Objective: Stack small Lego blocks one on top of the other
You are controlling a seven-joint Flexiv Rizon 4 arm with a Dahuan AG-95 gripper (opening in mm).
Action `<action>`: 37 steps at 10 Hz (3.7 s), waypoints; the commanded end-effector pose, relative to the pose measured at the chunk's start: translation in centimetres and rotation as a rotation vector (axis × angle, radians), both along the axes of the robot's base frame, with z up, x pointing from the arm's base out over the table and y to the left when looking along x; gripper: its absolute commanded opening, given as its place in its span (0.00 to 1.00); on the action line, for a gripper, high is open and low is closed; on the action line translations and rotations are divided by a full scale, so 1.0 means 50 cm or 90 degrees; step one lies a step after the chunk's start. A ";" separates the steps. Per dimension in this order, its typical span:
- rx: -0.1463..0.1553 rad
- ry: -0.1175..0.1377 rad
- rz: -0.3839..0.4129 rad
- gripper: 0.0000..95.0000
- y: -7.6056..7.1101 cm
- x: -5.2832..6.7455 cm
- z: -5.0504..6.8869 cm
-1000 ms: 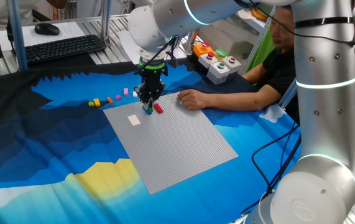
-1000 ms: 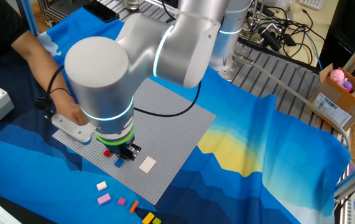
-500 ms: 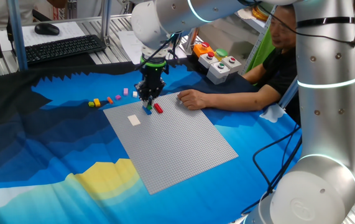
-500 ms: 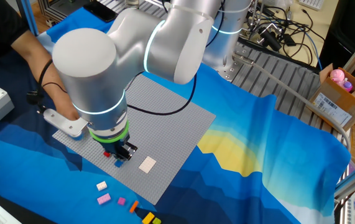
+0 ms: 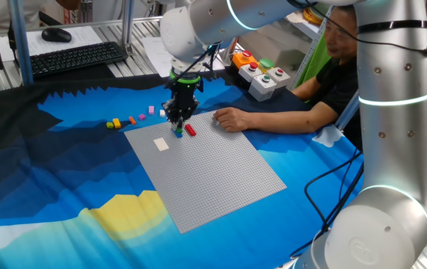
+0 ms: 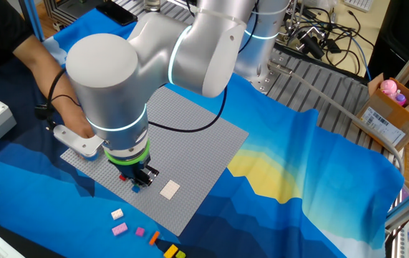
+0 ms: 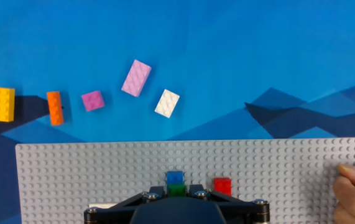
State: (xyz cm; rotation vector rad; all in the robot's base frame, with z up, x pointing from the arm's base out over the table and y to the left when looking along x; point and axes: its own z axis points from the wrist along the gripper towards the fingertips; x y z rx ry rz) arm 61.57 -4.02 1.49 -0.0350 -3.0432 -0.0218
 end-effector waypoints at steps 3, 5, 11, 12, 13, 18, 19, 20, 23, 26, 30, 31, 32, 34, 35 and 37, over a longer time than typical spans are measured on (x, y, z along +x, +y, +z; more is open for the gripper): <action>0.004 0.004 -0.013 0.00 0.005 0.004 0.000; 0.003 0.000 -0.013 0.00 0.005 0.005 -0.005; -0.001 0.001 -0.016 0.00 0.006 0.005 -0.005; -0.002 0.001 -0.016 0.00 0.006 0.005 -0.005; -0.003 0.002 -0.016 0.00 0.005 0.004 -0.001; -0.002 0.002 -0.019 0.20 0.006 0.004 -0.003; -0.001 0.002 -0.020 0.20 0.007 0.003 -0.003; -0.001 0.003 -0.020 0.20 0.008 0.003 -0.002; -0.002 0.003 -0.023 0.20 0.011 0.002 -0.002; -0.002 0.002 -0.023 0.20 0.012 0.002 -0.003; -0.006 0.004 -0.019 0.20 0.010 0.000 0.006; -0.007 0.005 -0.019 0.20 0.009 -0.001 0.010; -0.009 0.006 -0.018 0.20 0.008 -0.003 0.017; -0.007 0.016 -0.013 0.20 0.005 -0.007 0.032; -0.007 0.018 -0.014 0.00 0.005 -0.008 0.034; -0.007 0.018 -0.014 0.00 0.005 -0.010 0.034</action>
